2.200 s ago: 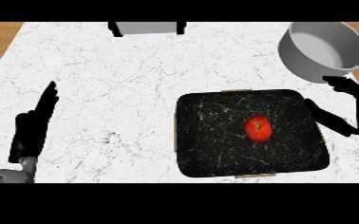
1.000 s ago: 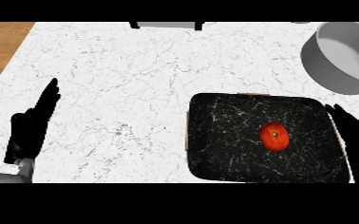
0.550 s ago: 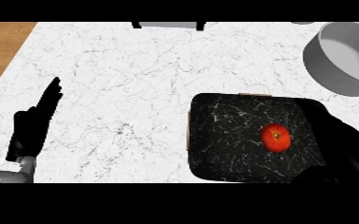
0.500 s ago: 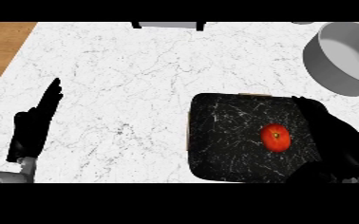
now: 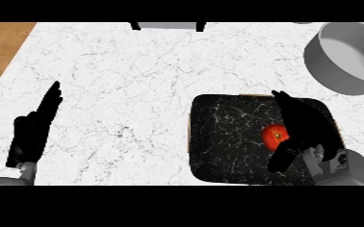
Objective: Pick the tomato from the tray and place it in the pot
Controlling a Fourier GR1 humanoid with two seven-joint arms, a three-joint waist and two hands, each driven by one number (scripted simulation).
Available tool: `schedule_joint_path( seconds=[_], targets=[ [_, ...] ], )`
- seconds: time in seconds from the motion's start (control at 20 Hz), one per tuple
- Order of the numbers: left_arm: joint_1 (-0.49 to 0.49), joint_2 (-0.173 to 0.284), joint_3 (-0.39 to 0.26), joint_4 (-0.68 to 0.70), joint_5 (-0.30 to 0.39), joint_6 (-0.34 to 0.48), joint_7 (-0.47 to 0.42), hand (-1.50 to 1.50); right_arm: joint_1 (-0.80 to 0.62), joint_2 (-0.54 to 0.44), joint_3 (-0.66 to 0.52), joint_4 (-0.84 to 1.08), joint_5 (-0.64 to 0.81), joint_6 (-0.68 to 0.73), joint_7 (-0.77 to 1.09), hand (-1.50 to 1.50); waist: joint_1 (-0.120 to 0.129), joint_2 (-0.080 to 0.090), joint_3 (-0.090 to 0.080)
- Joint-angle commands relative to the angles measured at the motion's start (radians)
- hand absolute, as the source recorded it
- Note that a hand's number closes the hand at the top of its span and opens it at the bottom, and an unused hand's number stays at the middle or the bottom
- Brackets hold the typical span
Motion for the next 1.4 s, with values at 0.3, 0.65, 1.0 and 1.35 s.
schedule_joint_path(
  seconds=[0.3, 0.65, 1.0, 1.35],
  targets=[
    [0.024, -0.002, 0.036, 0.011, -0.008, -0.016, -0.019, 0.0, -0.092, 0.099, 0.026, 0.204, 0.017, 0.099, 0.162, -1.5, -0.02, -0.002, 0.001],
    [0.023, -0.016, 0.046, -0.015, -0.015, -0.007, 0.03, 0.0, -0.103, 0.142, 0.027, 0.267, 0.059, 0.114, 0.162, -1.5, -0.027, -0.004, 0.002],
    [0.074, -0.026, 0.057, -0.023, -0.03, -0.038, -0.023, 0.0, -0.059, 0.189, 0.011, 0.304, 0.112, 0.1, 0.124, -1.5, -0.029, -0.005, 0.002],
    [0.026, -0.036, 0.08, -0.032, -0.048, -0.053, 0.026, 0.0, -0.073, 0.211, 0.014, 0.384, 0.174, 0.152, -0.013, 1.5, -0.024, -0.003, 0.002]
  ],
)
